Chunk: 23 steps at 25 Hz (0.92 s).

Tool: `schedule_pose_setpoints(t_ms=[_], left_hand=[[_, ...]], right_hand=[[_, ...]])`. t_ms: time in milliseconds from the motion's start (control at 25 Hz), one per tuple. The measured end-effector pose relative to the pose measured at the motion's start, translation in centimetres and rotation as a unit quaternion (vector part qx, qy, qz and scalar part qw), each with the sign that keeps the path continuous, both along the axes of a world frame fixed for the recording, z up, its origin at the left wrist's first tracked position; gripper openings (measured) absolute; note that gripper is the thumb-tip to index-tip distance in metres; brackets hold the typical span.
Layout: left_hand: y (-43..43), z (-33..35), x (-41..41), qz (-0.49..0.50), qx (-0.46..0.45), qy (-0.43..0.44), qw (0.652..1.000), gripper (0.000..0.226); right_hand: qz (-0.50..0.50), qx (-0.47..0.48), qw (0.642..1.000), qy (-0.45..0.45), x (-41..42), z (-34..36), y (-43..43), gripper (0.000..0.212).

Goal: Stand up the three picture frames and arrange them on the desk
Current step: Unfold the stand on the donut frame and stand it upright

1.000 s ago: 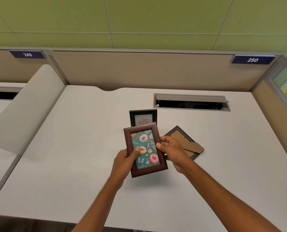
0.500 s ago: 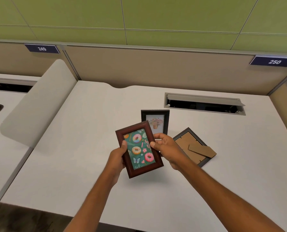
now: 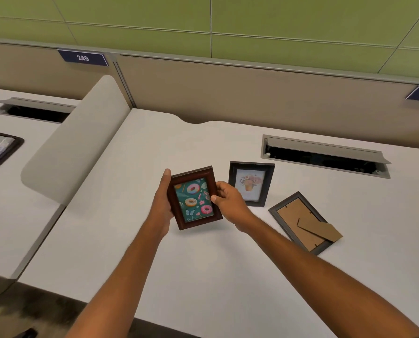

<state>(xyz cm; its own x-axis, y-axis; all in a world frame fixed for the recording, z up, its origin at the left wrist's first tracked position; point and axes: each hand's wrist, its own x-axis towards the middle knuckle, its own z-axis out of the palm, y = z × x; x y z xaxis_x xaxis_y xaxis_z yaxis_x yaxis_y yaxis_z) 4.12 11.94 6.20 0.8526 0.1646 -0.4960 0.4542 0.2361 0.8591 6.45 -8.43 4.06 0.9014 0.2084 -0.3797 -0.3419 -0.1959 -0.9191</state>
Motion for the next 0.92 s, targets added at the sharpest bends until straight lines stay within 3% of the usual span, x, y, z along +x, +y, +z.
schedule_pose_setpoints(t_ms=[640,920], left_hand=[[1.3,-3.8,3.6,-0.038,0.017,-0.001,0.999,0.056],[1.4,-3.9,3.5,-0.061,0.024,0.009,0.998,0.073]], right_hand=[[-0.017,-0.076,0.997,0.003,2.8,-3.3,1.6,0.041],[-0.005,-0.063,0.998,0.007,2.5,-2.8,1.5,0.048]])
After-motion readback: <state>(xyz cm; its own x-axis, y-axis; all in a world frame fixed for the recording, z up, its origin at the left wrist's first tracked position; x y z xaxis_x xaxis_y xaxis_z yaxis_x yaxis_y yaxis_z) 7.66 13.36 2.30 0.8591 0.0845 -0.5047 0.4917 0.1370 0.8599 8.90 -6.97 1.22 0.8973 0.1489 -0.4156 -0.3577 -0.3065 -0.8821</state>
